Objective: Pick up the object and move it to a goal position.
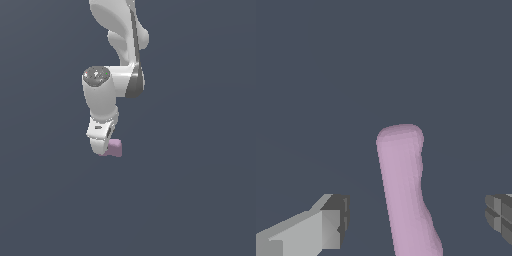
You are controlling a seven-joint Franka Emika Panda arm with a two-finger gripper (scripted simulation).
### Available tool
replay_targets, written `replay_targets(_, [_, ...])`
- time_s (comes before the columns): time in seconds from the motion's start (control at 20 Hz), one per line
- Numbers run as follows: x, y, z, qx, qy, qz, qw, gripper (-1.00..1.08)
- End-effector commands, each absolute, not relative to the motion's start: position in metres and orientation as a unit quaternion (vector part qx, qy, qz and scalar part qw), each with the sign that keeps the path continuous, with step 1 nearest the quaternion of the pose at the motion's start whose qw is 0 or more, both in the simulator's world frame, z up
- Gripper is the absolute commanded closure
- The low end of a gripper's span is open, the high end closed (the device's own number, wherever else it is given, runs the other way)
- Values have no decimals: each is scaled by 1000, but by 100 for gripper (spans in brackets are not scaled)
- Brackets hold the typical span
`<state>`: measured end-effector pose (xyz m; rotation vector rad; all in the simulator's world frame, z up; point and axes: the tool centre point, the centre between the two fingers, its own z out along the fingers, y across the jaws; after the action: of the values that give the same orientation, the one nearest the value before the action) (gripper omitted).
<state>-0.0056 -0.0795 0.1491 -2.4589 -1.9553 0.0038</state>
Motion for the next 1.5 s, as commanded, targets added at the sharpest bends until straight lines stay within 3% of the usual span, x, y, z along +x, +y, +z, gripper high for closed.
replay_targets(0.0, [-6, -82, 148, -767, -642, 1, 0, -92])
replay_targets(0.85, [-7, -89, 144, -729, -685, 0, 0, -92])
replay_targets(1.45, [-8, -89, 98, -727, -686, 0, 0, -92])
